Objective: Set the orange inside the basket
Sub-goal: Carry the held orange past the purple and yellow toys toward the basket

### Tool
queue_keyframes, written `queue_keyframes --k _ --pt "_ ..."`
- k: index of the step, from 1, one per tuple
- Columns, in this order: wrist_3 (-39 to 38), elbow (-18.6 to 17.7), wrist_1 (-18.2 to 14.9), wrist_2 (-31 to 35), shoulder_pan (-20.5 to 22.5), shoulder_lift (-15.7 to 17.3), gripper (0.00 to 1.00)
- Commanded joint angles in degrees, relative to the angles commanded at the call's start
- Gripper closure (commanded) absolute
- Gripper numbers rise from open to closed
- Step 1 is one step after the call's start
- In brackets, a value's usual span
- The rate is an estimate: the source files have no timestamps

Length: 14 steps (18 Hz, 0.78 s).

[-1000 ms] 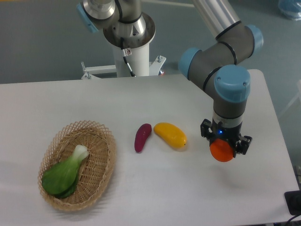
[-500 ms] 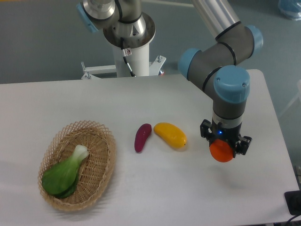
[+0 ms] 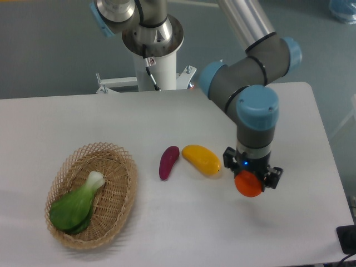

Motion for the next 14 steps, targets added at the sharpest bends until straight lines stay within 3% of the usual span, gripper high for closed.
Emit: queue_keyframes --k 6,10,14 --pt "-5.1 -0.7 0.1 1.1 -5.5 -0.5 0.47" --pt "-5.7 -2.9 3.9 1.1 -9.0 0.0 0.47" --pt "-8.8 -2.6 4.1 1.0 -12.9 0.4 0.47"
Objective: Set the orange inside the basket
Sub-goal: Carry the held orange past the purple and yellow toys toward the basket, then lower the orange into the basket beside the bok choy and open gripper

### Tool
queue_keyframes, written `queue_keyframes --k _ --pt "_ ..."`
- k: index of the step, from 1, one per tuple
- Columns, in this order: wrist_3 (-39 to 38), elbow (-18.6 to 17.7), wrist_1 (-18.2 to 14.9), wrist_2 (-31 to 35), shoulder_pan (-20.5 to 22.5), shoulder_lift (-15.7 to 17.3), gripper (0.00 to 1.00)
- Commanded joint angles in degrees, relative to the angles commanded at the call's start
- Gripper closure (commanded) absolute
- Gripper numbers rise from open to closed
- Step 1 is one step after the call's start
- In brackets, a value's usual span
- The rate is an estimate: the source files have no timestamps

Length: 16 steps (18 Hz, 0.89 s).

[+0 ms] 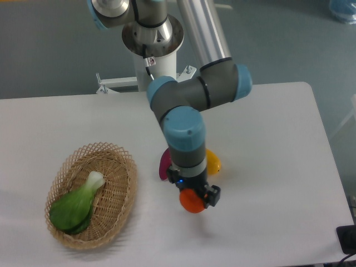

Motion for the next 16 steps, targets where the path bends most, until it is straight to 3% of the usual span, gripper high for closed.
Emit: queue_keyframes --k 11,16 --pt "-6.1 0.8 0.0 -0.1 -12.9 0.2 0.47" --pt "-9.7 3.0 1.2 0.2 -15.6 -3.7 0.46"
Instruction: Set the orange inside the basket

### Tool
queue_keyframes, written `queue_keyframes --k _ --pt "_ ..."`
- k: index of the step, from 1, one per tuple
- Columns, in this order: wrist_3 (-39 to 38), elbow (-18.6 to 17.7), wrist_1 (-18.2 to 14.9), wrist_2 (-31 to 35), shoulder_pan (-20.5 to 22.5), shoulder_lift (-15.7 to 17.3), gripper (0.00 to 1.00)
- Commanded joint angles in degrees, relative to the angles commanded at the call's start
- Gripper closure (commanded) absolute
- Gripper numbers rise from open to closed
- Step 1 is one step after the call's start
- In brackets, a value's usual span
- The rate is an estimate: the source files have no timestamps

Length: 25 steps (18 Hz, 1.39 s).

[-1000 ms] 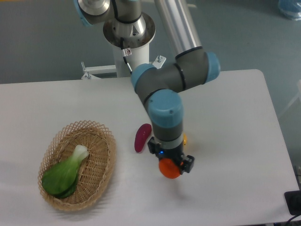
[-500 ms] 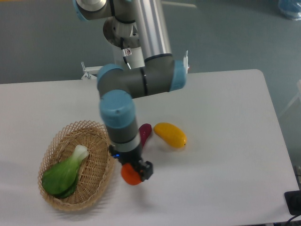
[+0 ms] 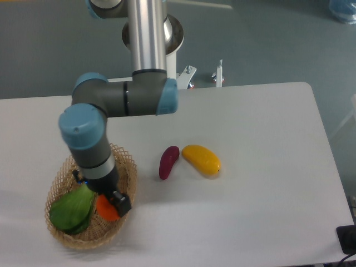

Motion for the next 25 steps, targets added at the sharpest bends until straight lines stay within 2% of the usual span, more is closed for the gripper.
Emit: queue_keyframes --k 2,8,13,18,22,25 --pt "-1.4 1.4 0.0 0.0 -0.3 -1.4 0.42" --pt "-3.1 1.7 -0.1 -0.8 -1.7 -2.3 0.0" --pt "-5.6 1.5 -0.1 -7.6 -1.8 -1.8 0.0" --pt "-4.8 1.4 0.0 -5.5 -0.9 0.1 0.0" --pt "-4.1 1.1 -0.1 -1.0 3.8 0.8 0.0" --pt "-3.8 0.1 0.1 -1.0 12.1 0.9 0.0"
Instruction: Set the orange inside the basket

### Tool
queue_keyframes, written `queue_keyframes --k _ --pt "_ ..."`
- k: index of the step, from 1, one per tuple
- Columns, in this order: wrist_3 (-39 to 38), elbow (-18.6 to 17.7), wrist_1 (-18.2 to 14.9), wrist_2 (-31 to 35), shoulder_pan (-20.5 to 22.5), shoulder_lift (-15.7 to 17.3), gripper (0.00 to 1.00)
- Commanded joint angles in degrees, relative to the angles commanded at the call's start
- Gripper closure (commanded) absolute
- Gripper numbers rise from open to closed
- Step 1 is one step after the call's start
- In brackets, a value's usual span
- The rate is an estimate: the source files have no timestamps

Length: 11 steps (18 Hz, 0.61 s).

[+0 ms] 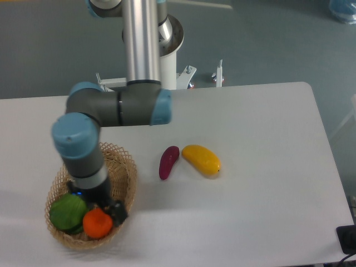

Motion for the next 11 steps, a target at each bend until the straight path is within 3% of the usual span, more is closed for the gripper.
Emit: queue_keyframes --k 8,11 --pt "11.1 -0.3 -0.6 0.1 12.2 0.5 0.0" --pt "19.1 -2.4 -1.0 -0.5 16.7 2.9 0.0"
